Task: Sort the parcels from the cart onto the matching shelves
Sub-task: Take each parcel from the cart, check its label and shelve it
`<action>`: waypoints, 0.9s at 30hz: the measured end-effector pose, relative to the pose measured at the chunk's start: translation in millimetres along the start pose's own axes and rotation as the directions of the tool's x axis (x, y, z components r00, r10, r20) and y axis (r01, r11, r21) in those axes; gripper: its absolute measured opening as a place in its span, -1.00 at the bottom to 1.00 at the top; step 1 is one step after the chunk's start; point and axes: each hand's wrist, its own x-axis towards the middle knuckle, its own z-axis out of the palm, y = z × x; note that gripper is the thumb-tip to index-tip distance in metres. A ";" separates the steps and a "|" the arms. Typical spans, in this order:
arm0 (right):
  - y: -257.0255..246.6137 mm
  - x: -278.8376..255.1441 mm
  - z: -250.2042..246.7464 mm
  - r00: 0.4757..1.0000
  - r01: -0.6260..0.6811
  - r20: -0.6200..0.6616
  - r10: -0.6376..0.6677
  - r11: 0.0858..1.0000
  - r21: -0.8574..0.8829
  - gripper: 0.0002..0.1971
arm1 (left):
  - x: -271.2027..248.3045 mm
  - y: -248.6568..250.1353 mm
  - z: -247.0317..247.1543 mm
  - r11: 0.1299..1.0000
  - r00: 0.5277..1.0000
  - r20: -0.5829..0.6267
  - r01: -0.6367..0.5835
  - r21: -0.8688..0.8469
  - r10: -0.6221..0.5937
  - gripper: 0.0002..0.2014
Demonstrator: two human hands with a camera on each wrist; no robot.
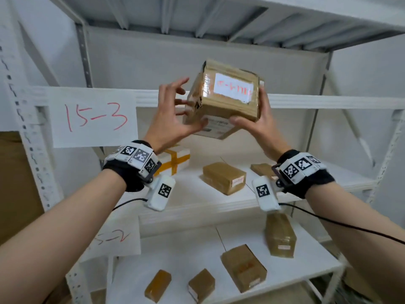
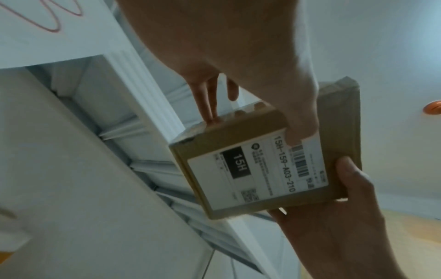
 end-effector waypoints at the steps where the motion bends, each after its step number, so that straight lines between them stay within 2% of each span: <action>1: -7.6 7.3 0.3 1.000 0.030 0.000 -0.030 1.000 0.005 0.15 | 7.0 5.7 -2.0 0.999 0.999 -0.031 -0.028 0.020 0.028 -0.05; 6: -32.3 44.6 2.1 0.988 0.153 -0.021 -0.153 0.988 0.002 0.04 | 43.7 24.3 -8.8 0.986 0.982 -0.130 -0.125 0.114 0.140 -0.23; 11: -34.8 90.6 -4.1 0.976 0.213 -0.046 -0.214 0.977 -0.014 0.14 | 87.5 24.8 -10.5 0.945 0.953 -0.224 -0.130 0.300 0.202 -0.26; 14: -22.7 120.0 -9.4 0.978 0.209 -0.011 -0.210 0.977 -0.052 0.16 | 107.1 19.0 -3.7 0.932 0.948 -0.256 -0.091 0.350 0.189 -0.22; 17: 1.4 148.5 -14.4 0.982 0.188 0.036 -0.186 0.979 -0.076 0.15 | 119.9 10.7 5.4 0.952 0.959 -0.246 -0.061 0.300 0.139 -0.09; 19: 20.0 162.5 -14.3 0.989 0.149 0.025 -0.148 0.988 -0.047 0.15 | 124.8 4.9 9.7 0.965 0.965 -0.239 -0.048 0.258 0.112 -0.08; 23: 62.3 184.6 -11.9 0.997 0.073 0.032 -0.070 0.992 -0.104 0.26 | 134.1 -12.5 21.2 0.921 0.974 -0.204 -0.008 0.389 0.095 -0.23; 27: 93.5 199.2 -12.2 0.994 0.034 0.111 -0.007 0.970 -0.241 0.36 | 140.6 -33.7 27.1 0.849 0.994 -0.114 0.061 0.525 -0.001 -0.60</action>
